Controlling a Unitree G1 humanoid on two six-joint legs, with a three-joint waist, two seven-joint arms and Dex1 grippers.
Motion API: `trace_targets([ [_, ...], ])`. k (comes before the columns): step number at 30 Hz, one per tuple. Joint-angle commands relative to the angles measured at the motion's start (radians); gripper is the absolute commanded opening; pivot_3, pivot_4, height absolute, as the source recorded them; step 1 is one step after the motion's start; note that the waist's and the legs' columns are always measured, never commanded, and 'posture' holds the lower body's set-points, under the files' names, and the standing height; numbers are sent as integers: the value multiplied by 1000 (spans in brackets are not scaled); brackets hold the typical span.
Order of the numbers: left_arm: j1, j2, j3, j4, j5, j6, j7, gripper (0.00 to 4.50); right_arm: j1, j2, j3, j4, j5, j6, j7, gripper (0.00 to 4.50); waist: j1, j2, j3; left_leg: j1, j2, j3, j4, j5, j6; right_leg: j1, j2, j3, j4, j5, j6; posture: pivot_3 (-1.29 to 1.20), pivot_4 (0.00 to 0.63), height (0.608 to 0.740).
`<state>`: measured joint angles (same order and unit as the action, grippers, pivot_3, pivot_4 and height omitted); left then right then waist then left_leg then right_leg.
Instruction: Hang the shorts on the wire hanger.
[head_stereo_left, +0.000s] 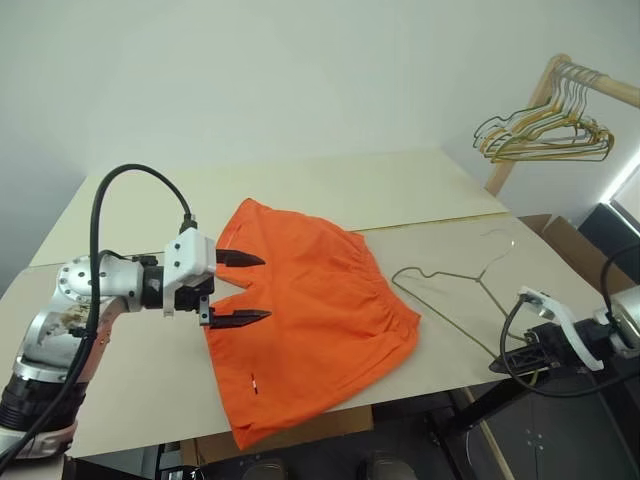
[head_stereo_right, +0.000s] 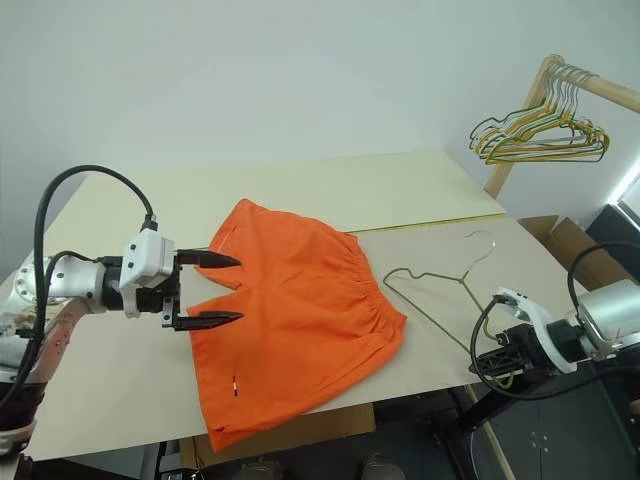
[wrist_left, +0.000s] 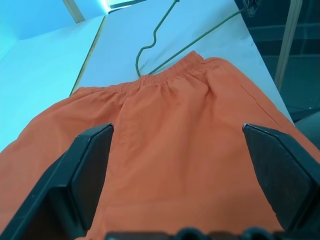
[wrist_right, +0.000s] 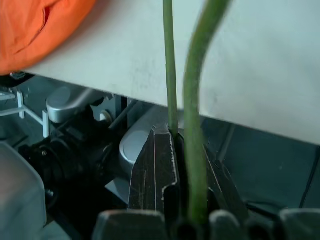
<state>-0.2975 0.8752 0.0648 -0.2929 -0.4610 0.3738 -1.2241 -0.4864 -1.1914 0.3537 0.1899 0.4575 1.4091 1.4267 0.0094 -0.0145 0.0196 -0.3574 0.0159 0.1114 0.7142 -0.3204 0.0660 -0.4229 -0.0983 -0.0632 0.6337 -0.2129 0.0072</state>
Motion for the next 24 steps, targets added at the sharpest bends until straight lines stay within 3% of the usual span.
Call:
trace_targets([
  [1,-1,21,39,-36,-23,2,8,4483,-24,-39,21,-3,31,-54,81,0,2,0,0,0,0,0,0,0,0,0,0,0,0,0,0,70,0,740],
  [7,20,33,44,-51,-35,4,9,4483,10,-122,22,-89,94,-107,183,0,6,2,1,-1,0,0,0,0,-1,0,0,0,-2,0,0,80,0,740],
  [14,52,35,46,-65,-35,-10,4,4483,118,-210,-20,-257,212,-95,176,0,17,3,2,-1,0,-1,0,-2,-2,0,-1,-1,-2,0,0,82,0,740],
  [20,49,36,34,-59,-25,-28,-13,4483,-16,-67,-5,-65,175,-26,61,0,16,3,2,0,1,0,0,-2,-2,0,-1,0,-3,0,-1,85,0,740],
  [24,49,42,32,-60,-18,-35,-18,4483,-34,-48,34,-85,190,-29,98,0,27,5,3,-1,1,0,0,-2,-2,-1,0,0,-3,1,0,95,0,740],
])
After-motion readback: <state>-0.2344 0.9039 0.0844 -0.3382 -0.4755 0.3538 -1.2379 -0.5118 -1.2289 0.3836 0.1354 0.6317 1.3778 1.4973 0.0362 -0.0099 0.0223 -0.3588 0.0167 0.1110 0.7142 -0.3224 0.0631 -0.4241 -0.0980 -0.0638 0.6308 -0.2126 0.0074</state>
